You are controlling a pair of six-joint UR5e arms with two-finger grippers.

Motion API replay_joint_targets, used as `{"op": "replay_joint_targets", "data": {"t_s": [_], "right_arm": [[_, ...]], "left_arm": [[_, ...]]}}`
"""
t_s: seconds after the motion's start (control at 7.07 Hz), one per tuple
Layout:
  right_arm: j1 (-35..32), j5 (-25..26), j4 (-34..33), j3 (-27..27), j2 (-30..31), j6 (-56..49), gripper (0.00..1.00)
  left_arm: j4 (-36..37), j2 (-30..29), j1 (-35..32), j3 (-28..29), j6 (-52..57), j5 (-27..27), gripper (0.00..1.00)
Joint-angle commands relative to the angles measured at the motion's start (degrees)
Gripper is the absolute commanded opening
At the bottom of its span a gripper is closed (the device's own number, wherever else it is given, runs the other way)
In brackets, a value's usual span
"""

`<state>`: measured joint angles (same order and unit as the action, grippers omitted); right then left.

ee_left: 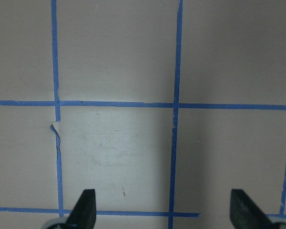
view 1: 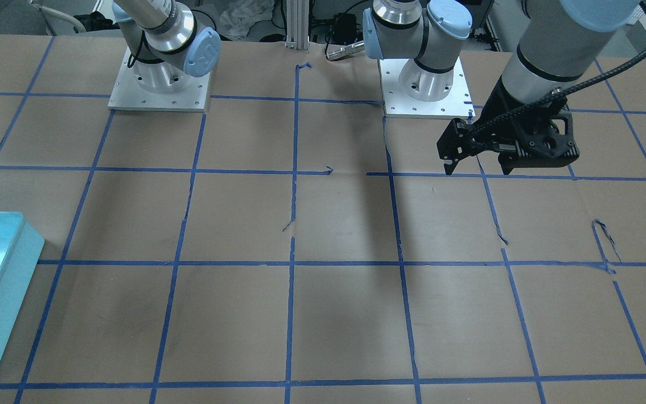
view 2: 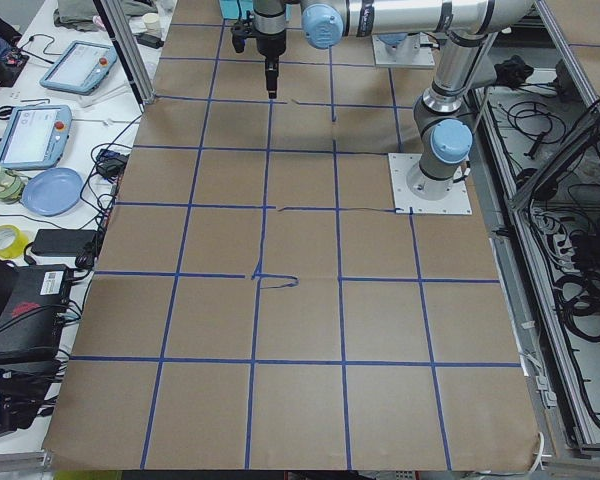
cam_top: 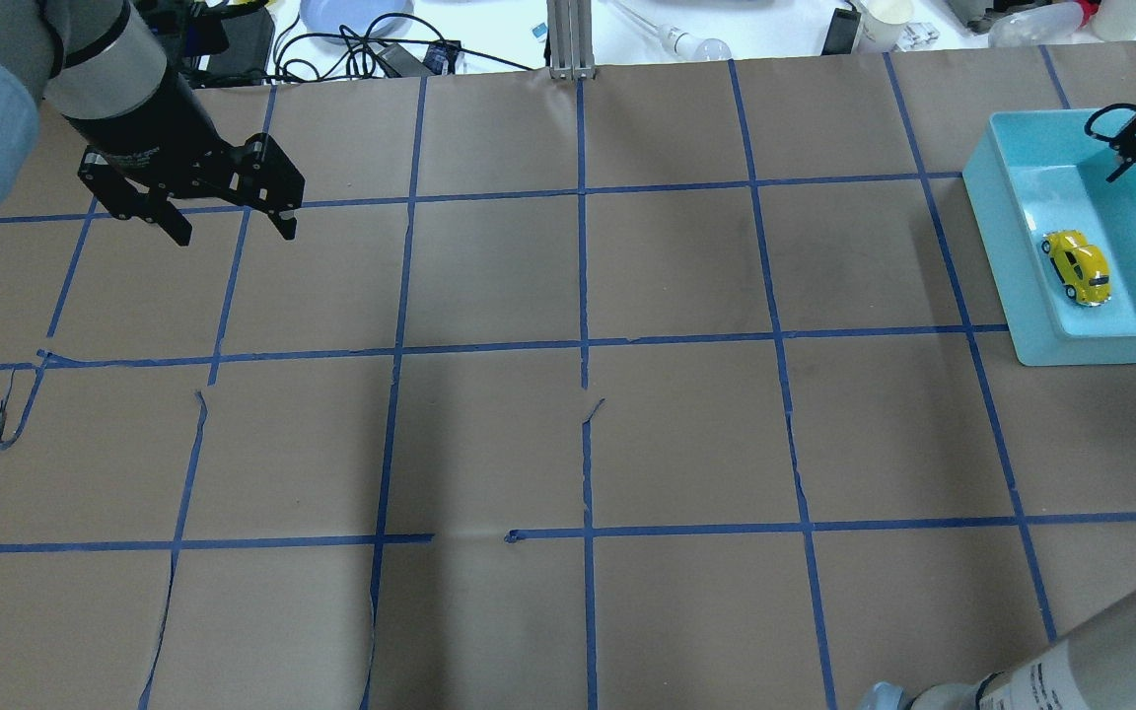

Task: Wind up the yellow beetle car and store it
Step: 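Open the right gripper to release the car in the bin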

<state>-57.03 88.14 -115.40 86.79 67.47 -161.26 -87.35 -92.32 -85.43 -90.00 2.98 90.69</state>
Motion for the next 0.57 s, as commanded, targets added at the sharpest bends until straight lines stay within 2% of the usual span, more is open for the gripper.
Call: {"op": "replay_joint_targets", "data": {"t_s": [0.0, 0.14, 0.42], "right_arm": [[-5.9, -0.2, 7.1, 0.1, 6.2, 29.1, 0.87], [-10.6, -0.1, 11.7, 0.1, 8.4, 38.0, 0.88], [-19.7, -1.2, 17.7, 0.0, 13.6, 65.1, 0.91]], "left_arm": [[0.2, 0.0, 0.0, 0.0, 0.0, 0.0, 1.00], [0.4, -0.1, 0.1, 0.0, 0.0, 0.0, 1.00], [0.4, 0.0, 0.1, 0.0, 0.0, 0.0, 1.00]]}}
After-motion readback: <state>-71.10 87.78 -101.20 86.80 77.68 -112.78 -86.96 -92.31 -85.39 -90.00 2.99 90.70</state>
